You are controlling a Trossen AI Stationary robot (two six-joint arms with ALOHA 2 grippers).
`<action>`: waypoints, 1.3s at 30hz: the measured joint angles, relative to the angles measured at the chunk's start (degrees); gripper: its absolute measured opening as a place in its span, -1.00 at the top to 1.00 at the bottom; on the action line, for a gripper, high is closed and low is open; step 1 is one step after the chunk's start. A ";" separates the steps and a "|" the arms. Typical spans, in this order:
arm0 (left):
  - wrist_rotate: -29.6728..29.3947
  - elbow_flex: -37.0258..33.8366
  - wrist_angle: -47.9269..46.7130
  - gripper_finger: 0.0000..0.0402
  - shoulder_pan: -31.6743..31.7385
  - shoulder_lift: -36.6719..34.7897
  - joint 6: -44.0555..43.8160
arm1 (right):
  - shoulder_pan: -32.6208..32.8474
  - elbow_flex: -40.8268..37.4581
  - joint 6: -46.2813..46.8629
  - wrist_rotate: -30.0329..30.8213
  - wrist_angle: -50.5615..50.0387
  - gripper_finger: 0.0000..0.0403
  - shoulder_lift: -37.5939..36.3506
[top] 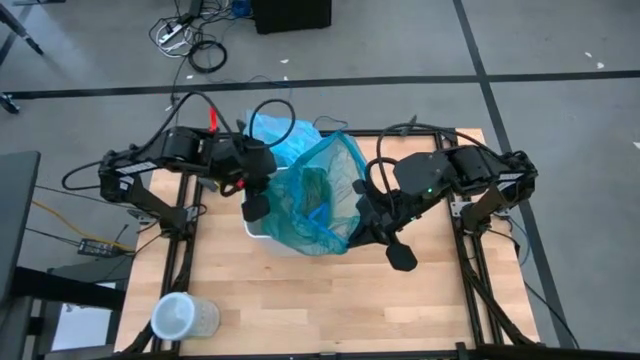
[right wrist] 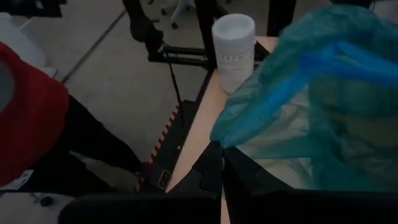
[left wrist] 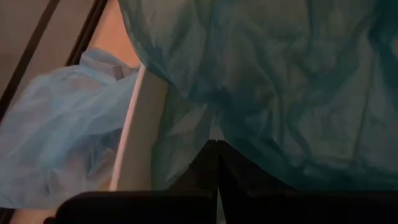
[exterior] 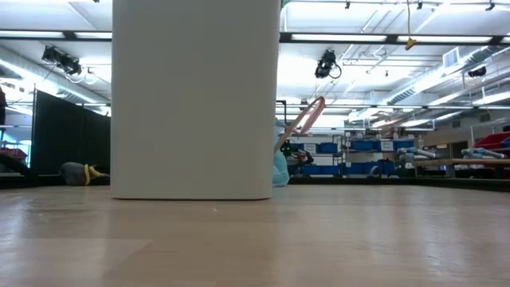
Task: Place trash/remove bag and relplace
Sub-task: Insert the green plastic trash bag into the trash bin
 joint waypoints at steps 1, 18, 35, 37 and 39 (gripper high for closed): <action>0.60 -0.79 0.44 0.95 -0.28 -0.11 -0.57 | 0.00 0.02 -0.19 -0.13 0.16 1.00 0.00; 0.26 -19.59 10.57 0.95 -1.16 -20.41 -10.61 | -9.41 0.04 -4.55 -4.23 1.42 1.00 2.60; -0.61 -9.07 32.76 0.95 0.44 -21.05 2.16 | -11.86 0.00 -3.83 -9.06 9.58 1.00 8.21; 3.64 -9.03 31.52 0.95 0.99 -18.36 2.19 | -11.66 0.00 -3.48 -8.91 9.88 1.00 8.24; 5.04 -9.10 31.52 0.95 1.50 -16.38 2.18 | -11.28 0.00 -2.68 -8.42 9.68 1.00 8.41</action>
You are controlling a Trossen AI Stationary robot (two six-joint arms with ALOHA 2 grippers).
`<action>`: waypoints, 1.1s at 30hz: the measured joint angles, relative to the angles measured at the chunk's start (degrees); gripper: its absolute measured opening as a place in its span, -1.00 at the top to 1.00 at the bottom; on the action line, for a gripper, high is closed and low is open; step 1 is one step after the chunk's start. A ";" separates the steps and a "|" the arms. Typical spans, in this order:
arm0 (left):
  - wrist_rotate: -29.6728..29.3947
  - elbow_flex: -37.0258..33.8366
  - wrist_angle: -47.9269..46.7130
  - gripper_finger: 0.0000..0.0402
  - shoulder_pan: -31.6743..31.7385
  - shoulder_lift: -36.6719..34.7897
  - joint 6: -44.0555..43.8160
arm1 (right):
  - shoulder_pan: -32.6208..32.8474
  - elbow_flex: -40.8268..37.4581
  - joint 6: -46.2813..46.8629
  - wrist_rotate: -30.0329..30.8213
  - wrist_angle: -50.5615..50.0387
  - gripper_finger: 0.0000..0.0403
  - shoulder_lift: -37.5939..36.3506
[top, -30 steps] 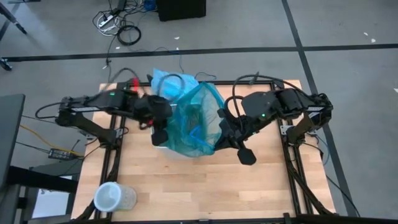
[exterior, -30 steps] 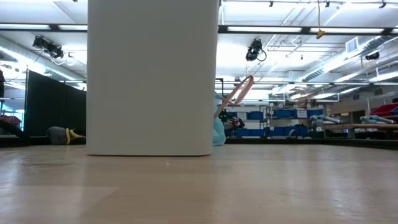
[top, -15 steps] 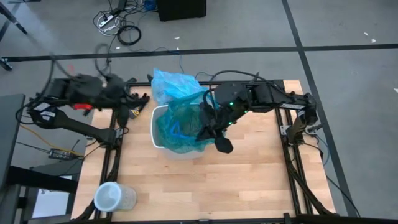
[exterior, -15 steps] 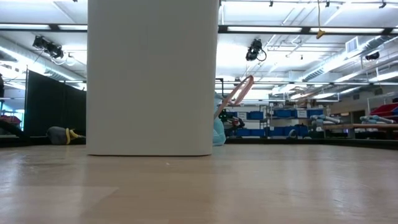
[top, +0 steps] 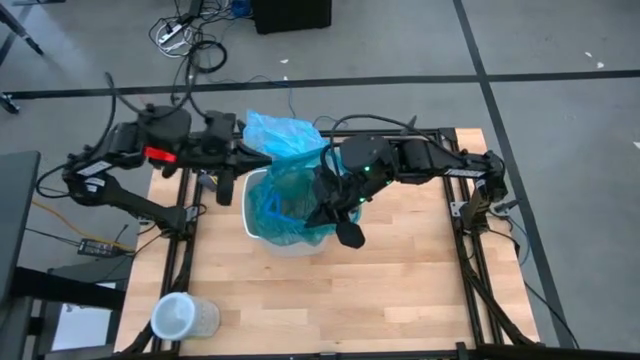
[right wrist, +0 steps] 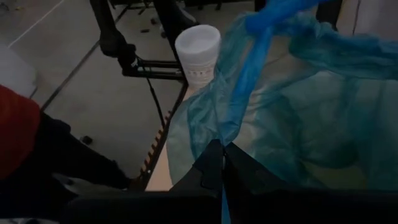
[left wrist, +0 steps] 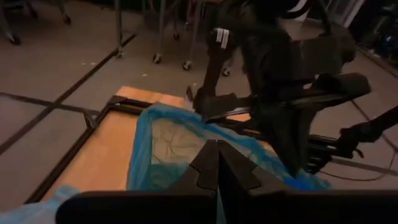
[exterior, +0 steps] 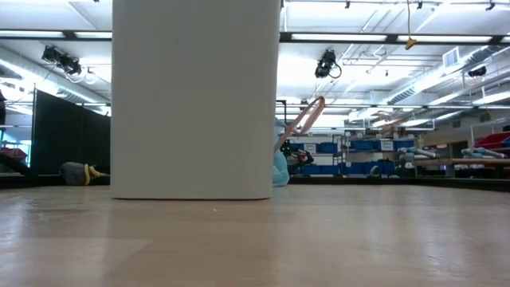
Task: Place trash/remove bag and relplace
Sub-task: Insert the green plastic trash bag into the trash bin
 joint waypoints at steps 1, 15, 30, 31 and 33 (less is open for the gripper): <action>0.62 0.00 0.16 0.95 0.24 0.37 0.06 | 0.22 0.00 0.29 0.44 0.02 1.00 0.10; 16.68 0.15 -6.46 0.95 3.76 4.95 -4.87 | 2.53 0.00 0.40 4.52 0.30 1.00 0.11; 14.45 17.28 -32.27 0.99 5.16 19.73 6.65 | 2.38 0.00 -0.28 4.22 1.88 1.00 1.30; 14.36 18.59 -34.51 0.99 5.16 20.84 6.86 | 2.34 0.00 -0.30 4.22 1.90 1.00 1.36; 13.02 21.25 -39.05 0.99 5.21 22.41 6.99 | 2.36 0.00 -0.51 4.21 1.93 1.00 1.36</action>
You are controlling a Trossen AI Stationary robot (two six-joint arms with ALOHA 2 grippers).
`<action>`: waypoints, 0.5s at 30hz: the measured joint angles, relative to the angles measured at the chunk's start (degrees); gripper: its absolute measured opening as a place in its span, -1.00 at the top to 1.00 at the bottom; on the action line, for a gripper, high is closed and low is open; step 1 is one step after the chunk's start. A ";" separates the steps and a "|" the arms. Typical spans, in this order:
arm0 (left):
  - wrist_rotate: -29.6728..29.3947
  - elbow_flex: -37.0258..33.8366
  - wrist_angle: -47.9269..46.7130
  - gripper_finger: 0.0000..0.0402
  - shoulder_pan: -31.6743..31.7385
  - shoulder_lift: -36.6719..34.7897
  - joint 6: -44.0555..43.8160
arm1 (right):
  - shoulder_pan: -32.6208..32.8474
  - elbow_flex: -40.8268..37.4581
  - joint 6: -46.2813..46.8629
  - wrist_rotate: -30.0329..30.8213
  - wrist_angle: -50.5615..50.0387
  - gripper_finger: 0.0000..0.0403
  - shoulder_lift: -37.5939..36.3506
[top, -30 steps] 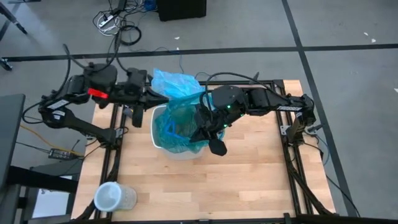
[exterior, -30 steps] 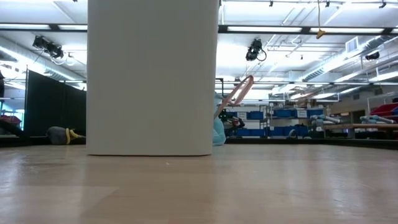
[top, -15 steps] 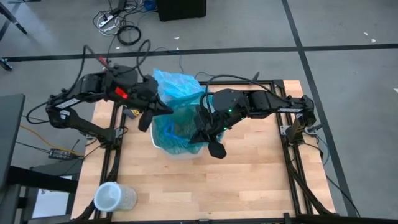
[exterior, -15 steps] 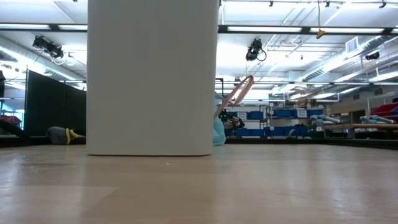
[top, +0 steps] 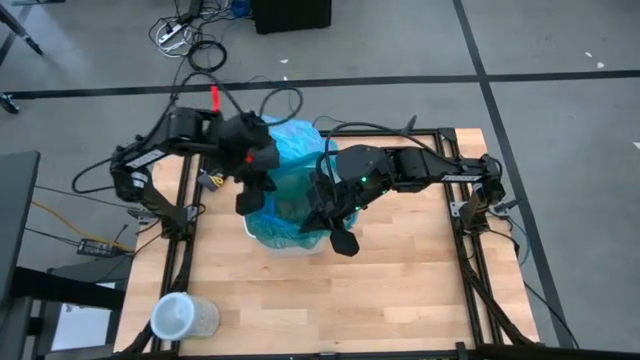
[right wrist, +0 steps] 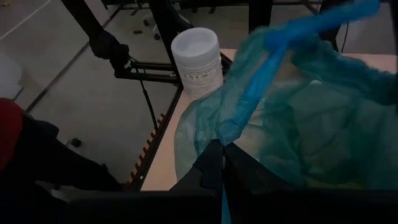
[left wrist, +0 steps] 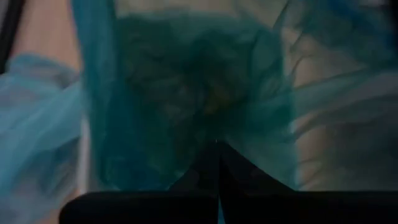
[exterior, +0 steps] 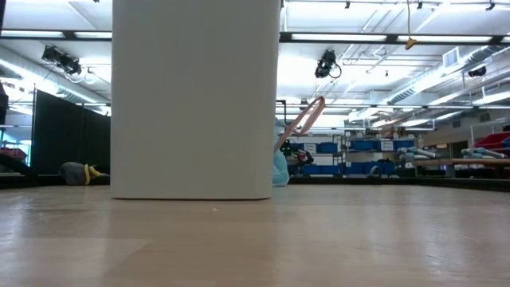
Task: Place trash/remove bag and relplace
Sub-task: Insert the green plastic trash bag into the trash bin
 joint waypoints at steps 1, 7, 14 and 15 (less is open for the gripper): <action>-1.04 1.41 -2.16 0.99 0.12 0.33 -0.04 | 0.01 0.00 -0.11 -0.04 0.14 1.00 -0.02; -5.35 3.29 -3.10 0.99 0.22 -0.68 -2.46 | 0.09 0.00 -0.17 -0.55 0.14 1.00 -0.04; -8.80 3.34 -2.99 0.99 0.59 -3.58 -2.76 | 0.09 0.00 -0.20 -0.56 1.13 1.00 -0.07; -8.73 3.48 -1.63 0.99 0.59 -3.57 -2.20 | 0.09 0.00 -0.46 -0.55 1.14 1.00 -0.07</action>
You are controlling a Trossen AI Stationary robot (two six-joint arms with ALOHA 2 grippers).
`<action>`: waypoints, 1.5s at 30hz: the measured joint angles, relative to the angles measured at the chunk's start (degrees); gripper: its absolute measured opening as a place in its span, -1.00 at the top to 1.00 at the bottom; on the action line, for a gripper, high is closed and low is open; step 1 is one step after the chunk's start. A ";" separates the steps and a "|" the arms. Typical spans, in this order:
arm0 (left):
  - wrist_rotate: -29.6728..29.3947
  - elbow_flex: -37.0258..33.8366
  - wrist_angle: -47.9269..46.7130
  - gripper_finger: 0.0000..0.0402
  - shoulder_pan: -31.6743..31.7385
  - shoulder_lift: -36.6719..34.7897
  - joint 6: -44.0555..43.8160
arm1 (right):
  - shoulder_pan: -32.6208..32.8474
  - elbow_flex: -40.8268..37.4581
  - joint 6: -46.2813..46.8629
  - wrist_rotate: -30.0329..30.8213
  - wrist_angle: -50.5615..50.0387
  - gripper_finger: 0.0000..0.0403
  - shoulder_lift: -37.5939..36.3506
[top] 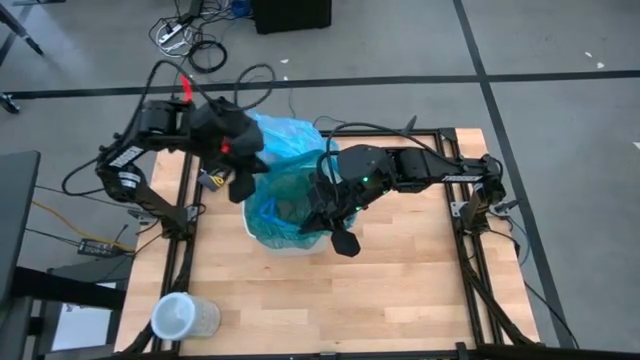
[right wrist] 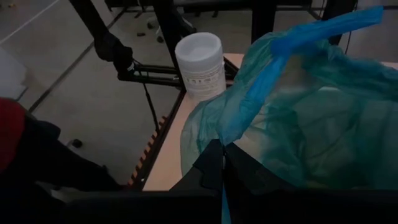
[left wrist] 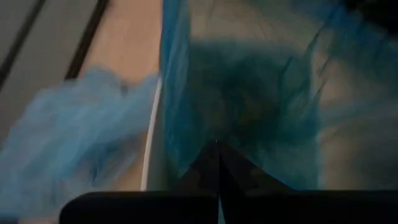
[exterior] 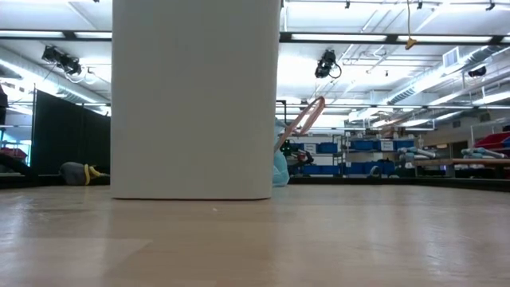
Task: Place trash/remove bag and relplace
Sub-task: Insert the green plastic trash bag into the trash bin
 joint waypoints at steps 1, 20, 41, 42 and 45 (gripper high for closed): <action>0.16 0.43 3.42 0.99 -0.04 0.12 0.60 | 0.00 0.00 -0.20 0.00 0.01 1.00 0.00; 12.94 -0.50 -0.82 0.99 0.33 9.88 5.73 | -0.46 0.00 -1.78 -1.49 -1.11 1.00 0.00; 2.73 -17.11 -1.52 0.99 1.10 -3.80 -5.09 | -0.02 0.00 -2.11 -1.53 -2.77 1.00 -0.02; 2.57 -18.05 -1.59 0.99 1.12 -4.47 -5.11 | 0.00 0.00 -2.13 -1.53 -2.77 1.00 -0.02; 1.26 -19.02 -1.43 0.99 1.05 -5.16 -6.06 | 0.02 0.00 -2.15 -1.55 -2.76 1.00 -0.02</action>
